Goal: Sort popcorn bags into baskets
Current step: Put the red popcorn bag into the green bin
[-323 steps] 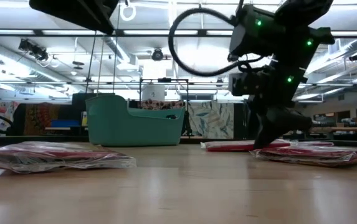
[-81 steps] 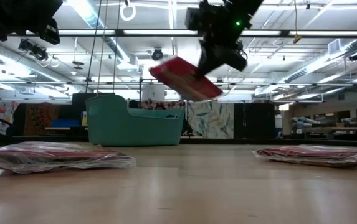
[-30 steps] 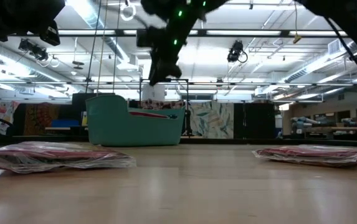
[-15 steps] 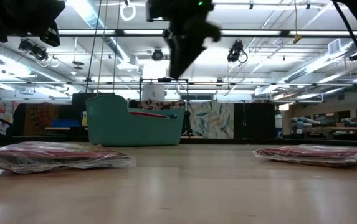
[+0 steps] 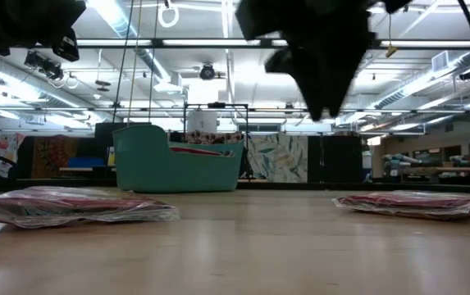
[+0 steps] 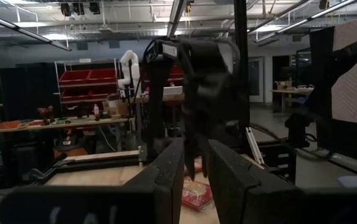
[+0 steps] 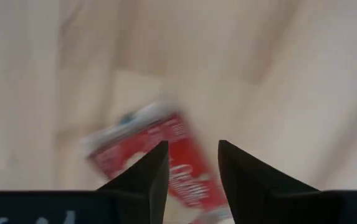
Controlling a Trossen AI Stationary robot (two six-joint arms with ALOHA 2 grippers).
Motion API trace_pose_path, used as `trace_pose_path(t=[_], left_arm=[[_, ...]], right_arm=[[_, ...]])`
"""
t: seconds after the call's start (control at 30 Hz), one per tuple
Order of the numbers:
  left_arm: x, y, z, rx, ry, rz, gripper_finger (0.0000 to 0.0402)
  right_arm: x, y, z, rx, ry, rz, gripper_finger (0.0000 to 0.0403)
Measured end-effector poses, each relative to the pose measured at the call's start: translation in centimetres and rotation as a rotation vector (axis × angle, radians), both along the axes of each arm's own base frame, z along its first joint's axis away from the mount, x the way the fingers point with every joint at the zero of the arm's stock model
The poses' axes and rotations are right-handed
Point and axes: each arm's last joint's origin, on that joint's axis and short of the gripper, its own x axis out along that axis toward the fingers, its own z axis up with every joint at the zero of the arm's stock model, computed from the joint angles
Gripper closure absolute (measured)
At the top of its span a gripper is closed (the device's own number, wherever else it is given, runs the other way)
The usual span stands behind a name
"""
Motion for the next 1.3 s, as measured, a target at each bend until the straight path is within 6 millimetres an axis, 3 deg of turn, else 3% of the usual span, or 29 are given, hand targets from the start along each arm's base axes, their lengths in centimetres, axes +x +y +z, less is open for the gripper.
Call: trace_pose_path(t=[0.17,0.4,0.77,1.13,1.3], left_arm=[[0.0,0.0,0.0,-0.018,0.004,-0.005,0.0329],[0.0,0.0,0.0,-0.016,0.006,-0.005,0.0329],[0.0,0.0,0.0,-0.025,0.001,-0.007,0.0329],[0.0,0.0,0.0,-0.021,0.000,-0.006,0.0329],[0.0,0.0,0.0,-0.020,-0.001,-0.005,0.0329]], right_arm=[[-1.4,0.1,-2.8,0.072,0.139,-0.060,0.0252],[-5.3,3.8,-6.5,-0.132,0.247,0.057,0.0249],[-9.8,7.3,-9.6,-0.325,0.262,0.140,0.0249],[-10.4,6.8,-11.4,-0.406,0.162,0.132,0.0252],[-10.6,7.0,-11.6,-0.444,0.133,0.145,0.0300]])
